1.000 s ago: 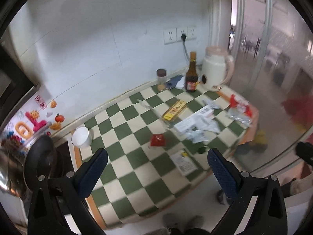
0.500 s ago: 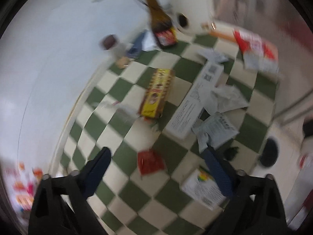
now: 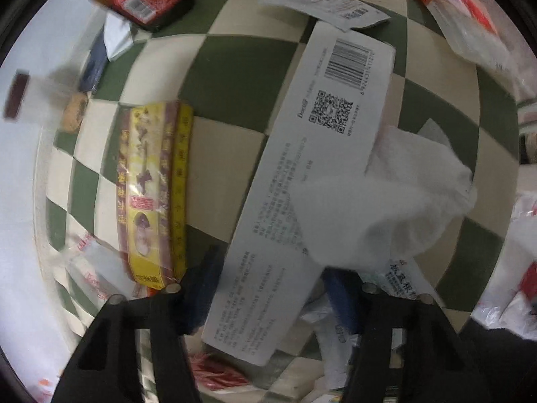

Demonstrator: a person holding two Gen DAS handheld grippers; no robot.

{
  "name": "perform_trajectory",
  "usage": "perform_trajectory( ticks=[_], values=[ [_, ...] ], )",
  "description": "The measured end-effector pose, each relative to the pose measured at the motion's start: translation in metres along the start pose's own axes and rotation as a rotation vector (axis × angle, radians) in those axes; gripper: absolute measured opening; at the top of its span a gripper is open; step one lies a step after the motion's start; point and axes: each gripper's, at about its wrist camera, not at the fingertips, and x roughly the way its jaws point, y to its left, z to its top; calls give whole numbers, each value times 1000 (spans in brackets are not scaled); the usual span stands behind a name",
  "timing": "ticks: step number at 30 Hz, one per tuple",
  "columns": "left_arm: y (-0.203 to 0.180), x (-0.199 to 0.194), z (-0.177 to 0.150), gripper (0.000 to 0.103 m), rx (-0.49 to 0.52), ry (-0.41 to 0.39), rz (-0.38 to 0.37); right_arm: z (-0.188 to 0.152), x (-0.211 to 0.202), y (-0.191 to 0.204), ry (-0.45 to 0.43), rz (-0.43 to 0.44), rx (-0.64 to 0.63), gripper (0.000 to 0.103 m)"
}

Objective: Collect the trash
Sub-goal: 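Grasp the long white receipt with the left tool while the right tool grasps the white tissue, then carry receipt and tissue to the trash bin and open both tools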

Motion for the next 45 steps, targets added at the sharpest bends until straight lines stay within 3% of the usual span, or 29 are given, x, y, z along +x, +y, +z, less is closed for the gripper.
perform_trajectory(
  ticks=[8, 12, 14, 16, 17, 19, 21, 27, 35, 45],
  values=[
    [59, -5, -52, 54, -420, 11, -74, 1, 43, 61, 62, 84, -100, 85],
    [70, 9, -70, 53, -516, 36, -121, 3, 64, 101, 34, 51, -170, 85],
    [70, 16, -73, 53, -510, 37, -120, 4, 75, 118, 18, -3, -207, 84],
    [72, 18, -74, 54, -510, 16, -116, 2, 77, 135, -28, -77, -279, 48],
    [66, 24, -74, 54, -510, 12, -111, 0, 78, 141, -40, -114, -303, 41],
    [65, 28, -73, 53, -512, 6, -99, -1, 79, 143, -55, -133, -309, 17],
    [55, 26, -71, 51, -508, -8, -71, -1, 79, 141, -69, -146, -313, 9],
    [32, 1, -65, 48, -504, -70, -2, -5, 50, 114, -127, -115, -272, 7],
    [10, -54, -91, 46, -478, -227, 50, -13, -14, 88, -267, -87, -169, 6],
    [-26, -126, -123, 45, -327, -427, 41, -90, -98, 15, -431, -110, 58, 6]
  ],
)
